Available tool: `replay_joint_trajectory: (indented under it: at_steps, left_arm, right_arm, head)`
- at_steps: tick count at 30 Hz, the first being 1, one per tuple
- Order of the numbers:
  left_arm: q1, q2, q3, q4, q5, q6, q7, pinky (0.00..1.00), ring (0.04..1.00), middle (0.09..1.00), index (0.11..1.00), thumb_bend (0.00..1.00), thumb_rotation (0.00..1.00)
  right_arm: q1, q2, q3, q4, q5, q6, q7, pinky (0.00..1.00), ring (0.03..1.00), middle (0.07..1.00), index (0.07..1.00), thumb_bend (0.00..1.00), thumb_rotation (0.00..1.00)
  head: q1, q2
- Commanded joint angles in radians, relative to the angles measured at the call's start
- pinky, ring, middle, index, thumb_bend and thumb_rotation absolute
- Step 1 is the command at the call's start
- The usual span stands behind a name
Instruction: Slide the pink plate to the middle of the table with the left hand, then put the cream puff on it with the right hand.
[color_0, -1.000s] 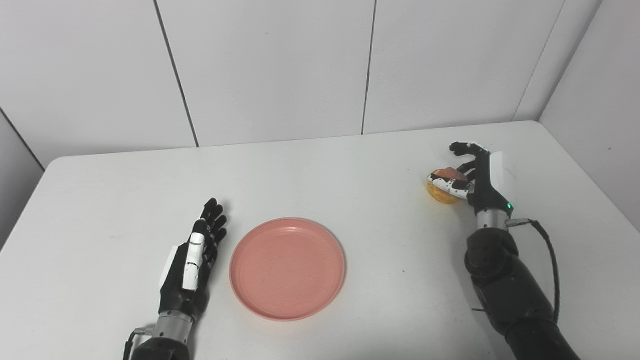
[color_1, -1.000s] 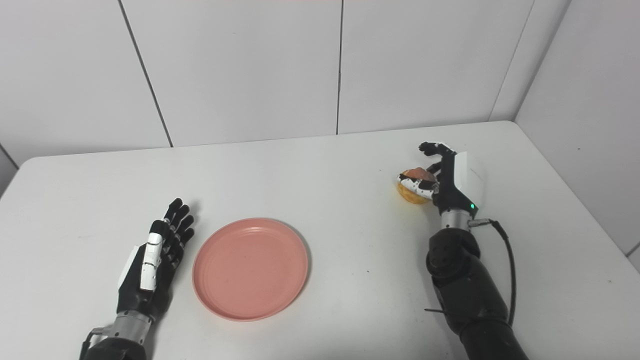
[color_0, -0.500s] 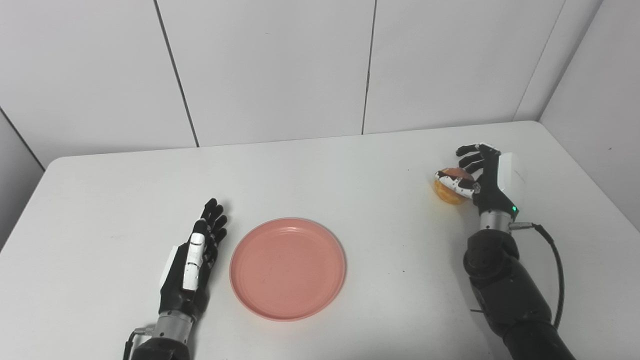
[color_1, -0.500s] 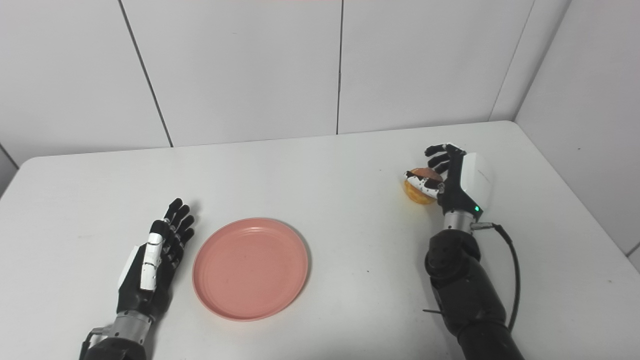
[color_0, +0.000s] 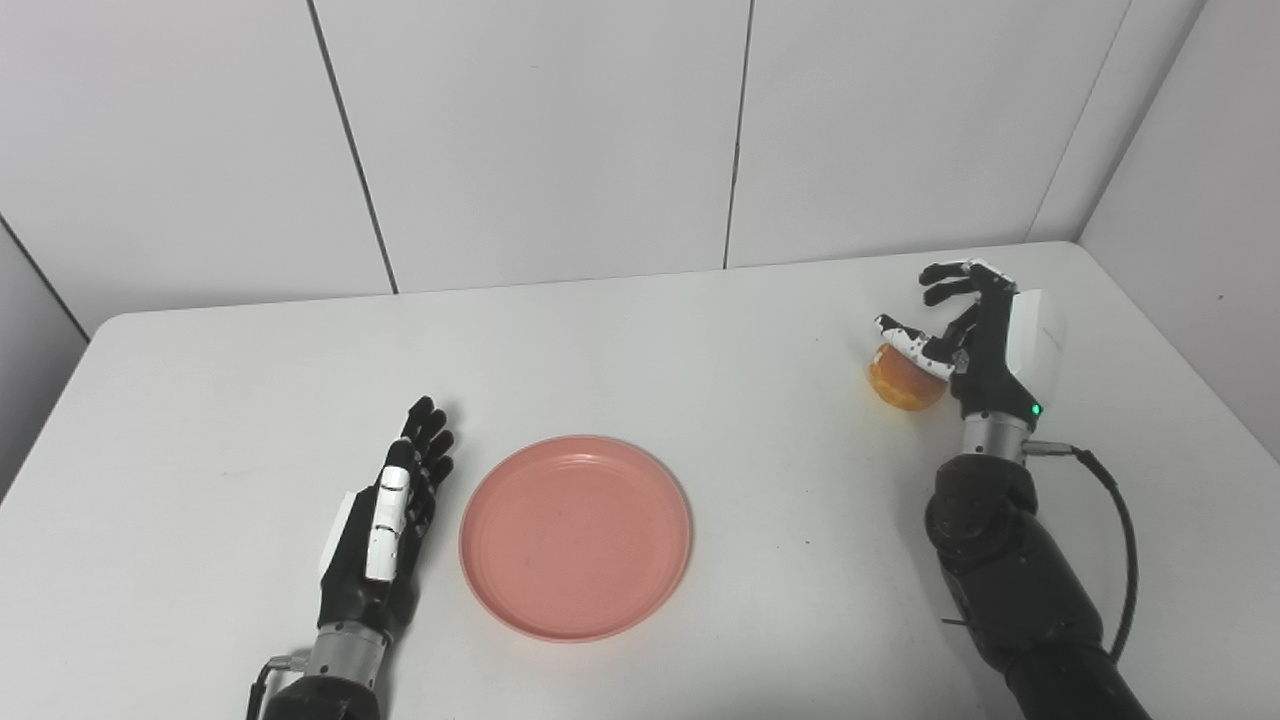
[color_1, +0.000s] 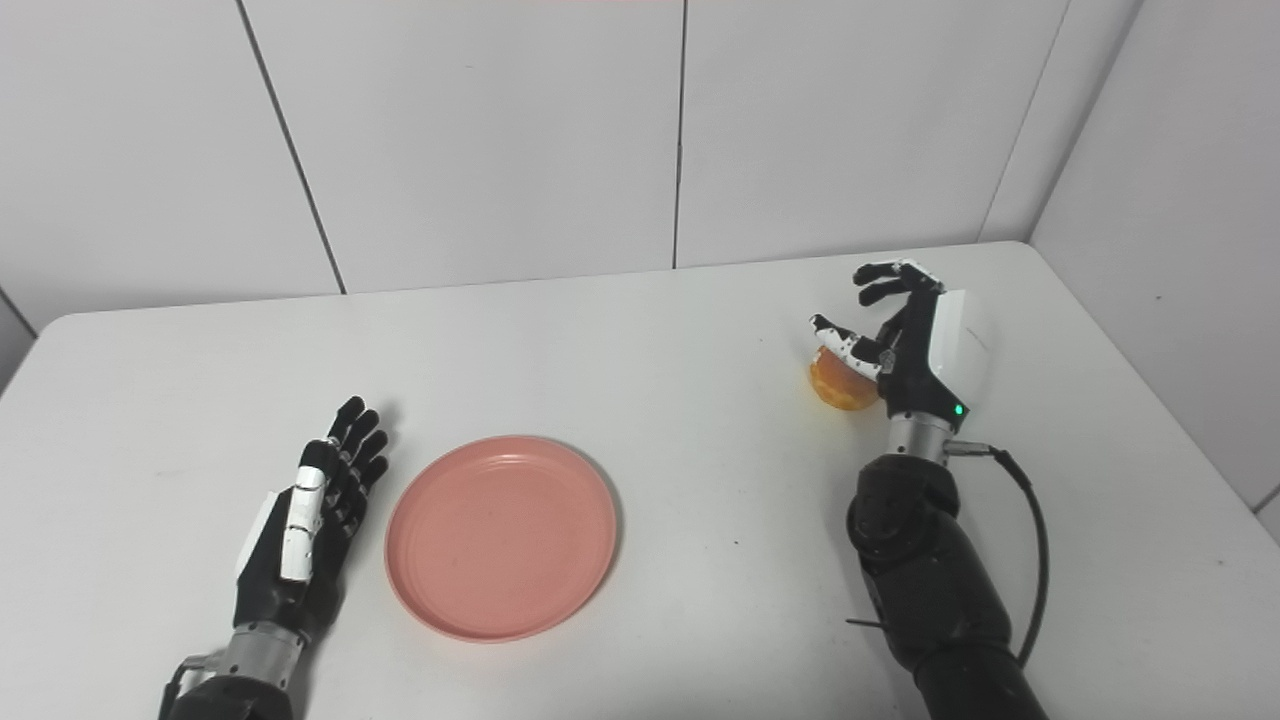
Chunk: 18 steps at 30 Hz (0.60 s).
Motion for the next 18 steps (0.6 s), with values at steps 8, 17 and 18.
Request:
replay_joint_trajectory:
  at_steps: [8, 17, 18]
  left_arm:
    - [0.015, 0.001, -0.004, -0.013, 0.004, 0.018, 0.005, 1.00, 0.981, 0.985, 0.974, 0.61, 1.00]
    - [0.015, 0.004, -0.005, -0.012, 0.001, 0.019, 0.000, 1.00, 0.984, 0.988, 0.975, 0.60, 1.00]
    - [0.015, 0.004, -0.004, -0.012, 0.001, 0.019, 0.001, 0.99, 0.983, 0.988, 0.975, 0.60, 1.00]
  right_arm:
    - [-0.013, 0.004, -0.006, -0.122, -0.006, -0.010, 0.032, 0.17, 0.237, 0.401, 0.504, 0.52, 0.00]
    - [-0.026, -0.020, 0.014, -0.071, -0.052, -0.029, 0.026, 0.51, 0.559, 0.608, 0.509, 0.51, 0.07]
    - [-0.025, -0.026, 0.020, -0.073, -0.054, -0.008, 0.050, 0.57, 0.636, 0.665, 0.504, 0.51, 0.10]
  head:
    - [0.005, 0.001]
    - [0.006, 0.004]
    - [0.005, 0.004]
